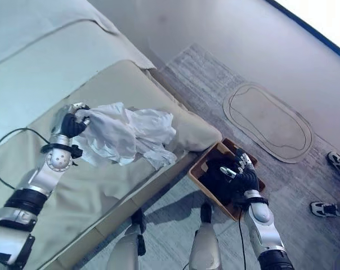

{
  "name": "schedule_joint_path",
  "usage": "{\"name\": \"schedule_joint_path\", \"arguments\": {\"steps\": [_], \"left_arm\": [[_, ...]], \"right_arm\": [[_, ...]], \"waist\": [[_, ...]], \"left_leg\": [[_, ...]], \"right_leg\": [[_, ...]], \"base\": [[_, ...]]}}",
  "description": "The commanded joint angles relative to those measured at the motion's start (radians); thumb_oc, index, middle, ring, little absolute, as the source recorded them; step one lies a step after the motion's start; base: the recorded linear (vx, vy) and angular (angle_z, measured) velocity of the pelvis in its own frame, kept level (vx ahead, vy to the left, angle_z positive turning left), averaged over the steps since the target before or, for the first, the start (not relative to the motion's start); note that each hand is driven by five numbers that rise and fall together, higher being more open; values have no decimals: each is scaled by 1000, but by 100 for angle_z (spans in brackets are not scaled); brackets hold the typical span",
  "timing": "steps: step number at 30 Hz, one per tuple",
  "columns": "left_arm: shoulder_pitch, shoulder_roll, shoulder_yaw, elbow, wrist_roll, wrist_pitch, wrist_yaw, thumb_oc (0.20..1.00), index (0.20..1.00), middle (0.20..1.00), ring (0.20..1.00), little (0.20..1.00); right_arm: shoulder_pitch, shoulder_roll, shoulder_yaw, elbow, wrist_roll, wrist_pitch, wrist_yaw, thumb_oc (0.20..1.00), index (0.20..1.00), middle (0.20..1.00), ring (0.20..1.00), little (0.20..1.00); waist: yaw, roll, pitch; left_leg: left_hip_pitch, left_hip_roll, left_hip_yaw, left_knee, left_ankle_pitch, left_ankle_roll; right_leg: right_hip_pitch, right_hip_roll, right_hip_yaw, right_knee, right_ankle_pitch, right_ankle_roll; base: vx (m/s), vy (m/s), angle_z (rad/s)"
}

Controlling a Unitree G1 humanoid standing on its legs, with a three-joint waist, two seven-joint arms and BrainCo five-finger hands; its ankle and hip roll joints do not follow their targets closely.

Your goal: Pick up clothes into the bucket

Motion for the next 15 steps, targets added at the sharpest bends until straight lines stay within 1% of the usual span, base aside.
{"name": "schedule_joint_path", "arguments": {"steps": [1,2,5,6,9,13,14,15], "left_arm": [[-137,81,71,40,50,8,98,200,200,200,200,200],[-169,105,57,80,58,24,114,200,200,200,200,200],[-202,121,43,105,60,40,125,200,200,200,200,200],[-212,123,42,120,54,47,128,200,200,200,200,200],[-242,121,41,156,23,53,141,200,200,200,200,200],[-256,111,41,172,6,60,140,200,200,200,200,200],[-260,108,38,179,6,63,138,614,614,614,614,614],[-269,110,36,192,7,70,146,1000,1000,1000,1000,1000]], "right_arm": [[-10,-42,-35,-103,39,-84,0,1000,1000,1000,1000,1000],[-16,-50,-29,-114,51,-91,-4,1000,1000,1000,1000,1000],[-22,-57,-28,-125,57,-97,-7,1000,1000,1000,1000,1000],[-25,-58,-26,-130,63,-97,-9,1000,1000,1000,1000,1000],[-30,-57,-27,-148,76,-104,-19,1000,1000,1000,1000,1000],[-36,-56,-30,-154,74,-106,-30,1000,1000,1000,1000,1000],[-35,-54,-30,-153,72,-107,-33,1000,1000,1000,1000,1000],[-36,-50,-26,-154,71,-109,-33,1000,1000,1000,1000,1000]], "waist": [[-17,-42,-21],[-27,-50,-7],[-29,-57,10],[-34,-62,19],[-40,-71,49],[-44,-73,59],[-45,-73,61],[-47,-76,62]], "left_leg": [[-45,-22,14,199,-165,36],[-79,-25,16,212,-158,37],[-116,-22,18,240,-168,37],[-131,-25,21,242,-161,38],[-201,-21,20,289,-176,39],[-247,-22,21,313,-178,39],[-252,-21,20,314,-178,39],[-259,-22,22,309,-178,40]], "right_leg": [[-101,30,10,-20,129,-34],[-133,26,12,-12,139,-34],[-166,28,15,1,140,-33],[-184,24,15,1,150,-33],[-245,23,24,27,153,-33],[-282,20,23,35,159,-33],[-287,19,23,34,162,-33],[-294,20,25,24,171,-30]], "base": [[-108,28,-3],[-95,21,-1],[-71,14,-1],[-88,12,-4],[-80,19,-4],[-41,11,-3],[0,0,0],[0,0,0]]}}
